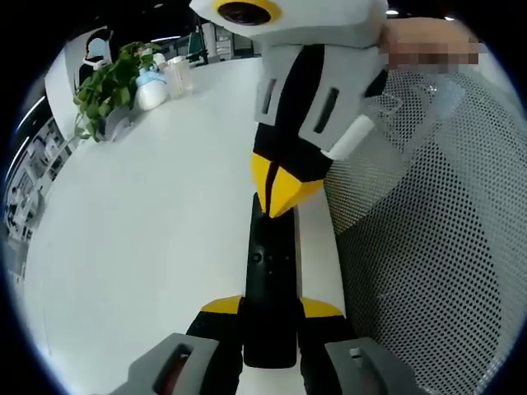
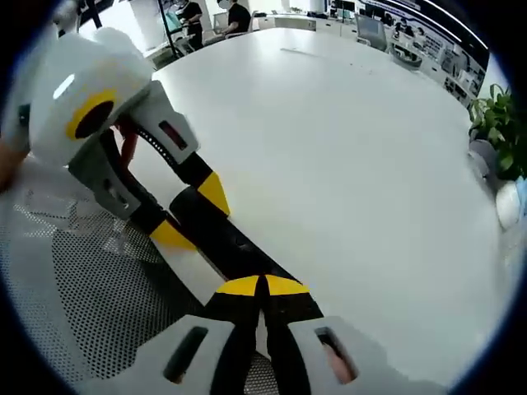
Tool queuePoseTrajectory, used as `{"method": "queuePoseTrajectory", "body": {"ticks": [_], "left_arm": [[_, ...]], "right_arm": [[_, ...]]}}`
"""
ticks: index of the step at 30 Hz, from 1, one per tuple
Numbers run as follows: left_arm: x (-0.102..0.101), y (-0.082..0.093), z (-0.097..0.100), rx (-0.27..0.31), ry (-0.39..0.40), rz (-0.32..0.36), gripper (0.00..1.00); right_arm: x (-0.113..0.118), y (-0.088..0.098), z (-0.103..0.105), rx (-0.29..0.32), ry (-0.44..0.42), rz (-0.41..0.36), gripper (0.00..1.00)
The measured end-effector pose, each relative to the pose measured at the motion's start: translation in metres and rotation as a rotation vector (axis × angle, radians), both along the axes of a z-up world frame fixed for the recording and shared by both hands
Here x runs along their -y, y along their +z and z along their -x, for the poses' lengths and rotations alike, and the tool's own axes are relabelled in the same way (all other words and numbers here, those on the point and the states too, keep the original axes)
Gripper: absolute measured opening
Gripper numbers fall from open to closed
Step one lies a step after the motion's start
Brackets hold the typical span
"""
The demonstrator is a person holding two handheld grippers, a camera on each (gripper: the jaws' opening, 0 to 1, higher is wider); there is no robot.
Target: Press the specified remote control buttons in sequence, fully releasing each button before pressing the next.
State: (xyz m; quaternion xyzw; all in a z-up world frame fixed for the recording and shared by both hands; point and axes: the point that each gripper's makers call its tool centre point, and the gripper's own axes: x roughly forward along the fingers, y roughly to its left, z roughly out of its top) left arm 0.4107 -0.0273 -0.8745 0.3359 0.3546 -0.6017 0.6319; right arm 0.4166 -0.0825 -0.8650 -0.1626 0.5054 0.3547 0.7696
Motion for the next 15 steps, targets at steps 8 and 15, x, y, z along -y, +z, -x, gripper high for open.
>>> {"method": "queuePoseTrajectory", "body": {"ticks": [8,15], "left_arm": [[0.0000,-0.0006,-0.0007,-0.003,0.004,0.001,0.25],[0.0002,-0.0002,-0.0005,-0.004,0.003,-0.008,0.25]], "right_arm": [[-0.0003,0.0000,-0.0007,0.006,0.002,0.001,0.00],[-0.0029,-0.0008,-0.0003,0.081,0.093,0.068,0.00]]}}
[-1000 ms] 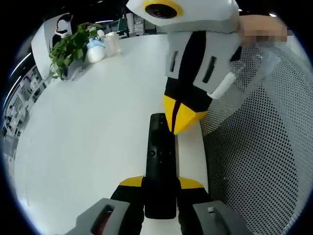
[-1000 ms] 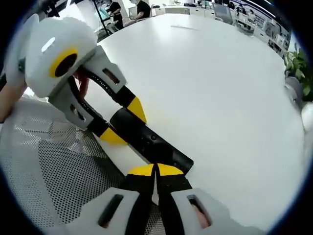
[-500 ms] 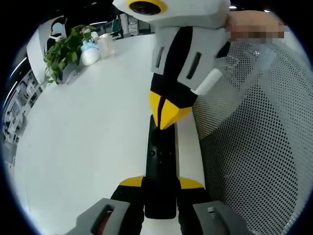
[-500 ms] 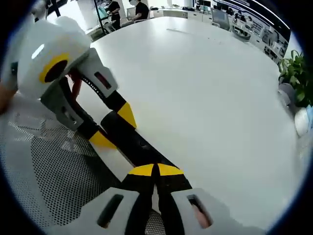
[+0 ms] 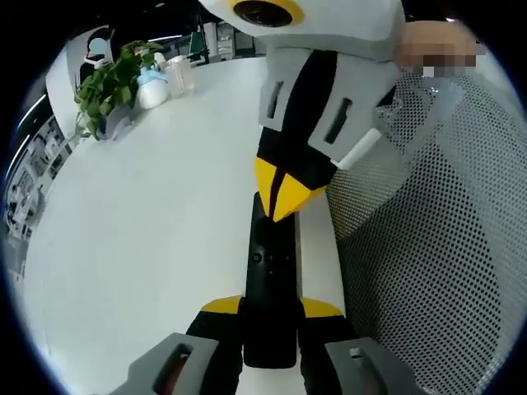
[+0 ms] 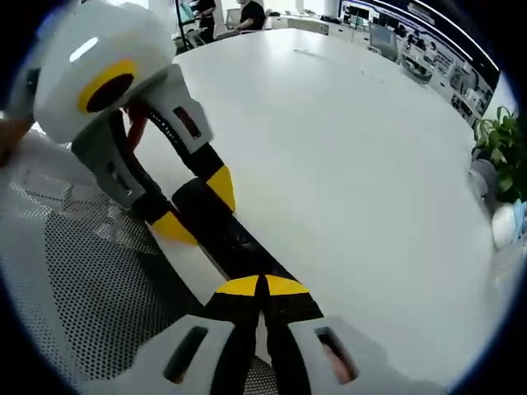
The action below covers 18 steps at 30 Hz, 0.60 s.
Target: Press the specified remote control buttons in sequence, fully releasing each button before pressing the next.
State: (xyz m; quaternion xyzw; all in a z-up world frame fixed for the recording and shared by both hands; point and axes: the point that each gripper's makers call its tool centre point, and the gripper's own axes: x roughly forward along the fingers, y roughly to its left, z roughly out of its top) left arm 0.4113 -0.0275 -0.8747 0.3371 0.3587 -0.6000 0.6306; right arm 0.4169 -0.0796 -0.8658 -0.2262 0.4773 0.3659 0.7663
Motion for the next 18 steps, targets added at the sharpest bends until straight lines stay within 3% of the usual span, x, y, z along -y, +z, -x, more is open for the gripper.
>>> {"method": "queuePoseTrajectory", "body": {"ticks": [7,18], "left_arm": [[0.0002,-0.0001,-0.0001,-0.001,0.006,0.008,0.25],[0.0005,0.0000,0.0000,-0.001,0.007,0.009,0.25]], "right_arm": [[-0.0011,-0.0010,-0.0002,0.047,0.101,0.061,0.00],[0.0003,-0.0002,-0.0013,0.028,0.043,0.005,0.00]]}}
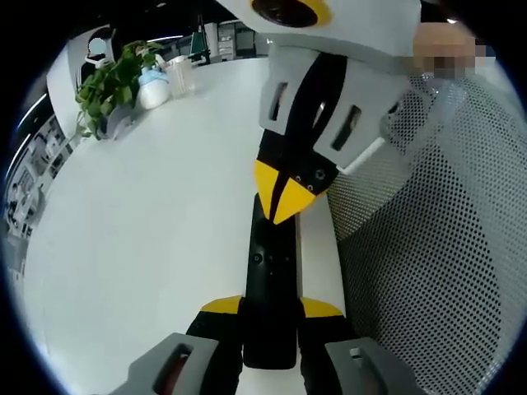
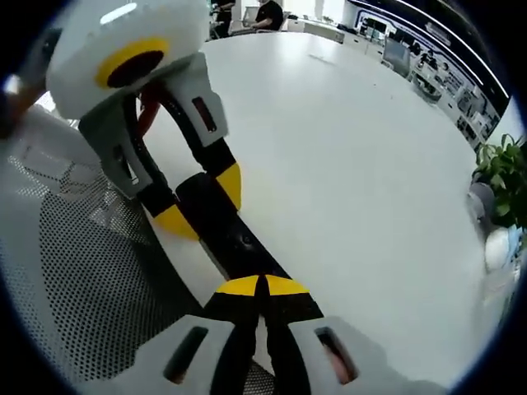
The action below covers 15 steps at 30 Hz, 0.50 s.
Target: Press the specified remote control buttons in sequence, fully releasing each button before pressing the next.
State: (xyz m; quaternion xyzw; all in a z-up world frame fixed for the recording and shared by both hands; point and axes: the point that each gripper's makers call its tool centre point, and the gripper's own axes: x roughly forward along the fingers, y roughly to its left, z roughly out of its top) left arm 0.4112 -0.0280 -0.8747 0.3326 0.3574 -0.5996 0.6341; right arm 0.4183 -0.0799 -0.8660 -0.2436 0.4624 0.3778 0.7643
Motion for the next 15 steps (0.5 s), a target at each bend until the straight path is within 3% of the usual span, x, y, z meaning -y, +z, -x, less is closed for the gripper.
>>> {"method": "queuePoseTrajectory", "body": {"ticks": [7,15], "left_arm": [[0.0002,-0.0002,-0.0002,0.000,0.005,0.005,0.25],[0.0001,0.0000,-0.0001,0.000,0.005,0.005,0.25]], "right_arm": [[-0.0004,0.0001,0.0004,-0.007,-0.008,0.024,0.00],[0.0007,0.0008,-0.0001,-0.047,-0.062,-0.005,0.00]]}}
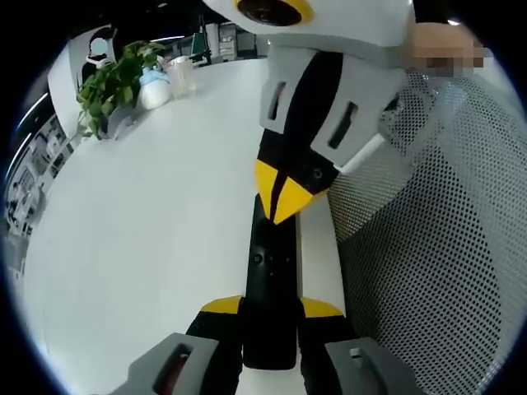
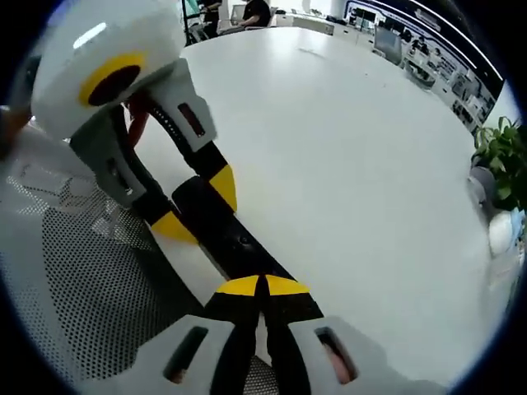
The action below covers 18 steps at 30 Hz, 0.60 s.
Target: Press the specified remote control buttons in sequence, fully releasing each button before pressing the next.
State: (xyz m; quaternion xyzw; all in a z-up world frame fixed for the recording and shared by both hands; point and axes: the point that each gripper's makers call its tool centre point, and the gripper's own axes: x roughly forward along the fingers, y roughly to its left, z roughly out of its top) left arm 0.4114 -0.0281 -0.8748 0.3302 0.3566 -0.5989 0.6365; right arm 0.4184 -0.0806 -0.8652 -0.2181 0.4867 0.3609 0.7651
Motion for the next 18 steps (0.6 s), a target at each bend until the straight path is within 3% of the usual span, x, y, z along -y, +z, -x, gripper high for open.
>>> {"method": "queuePoseTrajectory", "body": {"ticks": [11,18], "left_arm": [[0.0003,-0.0002,-0.0003,0.001,-0.003,0.001,0.25],[0.0005,0.0001,0.0001,0.003,-0.010,-0.001,0.25]], "right_arm": [[0.0000,-0.0001,-0.0006,-0.034,-0.045,-0.027,0.00],[-0.0022,0.0000,-0.0024,-0.010,-0.025,-0.023,0.00]]}}
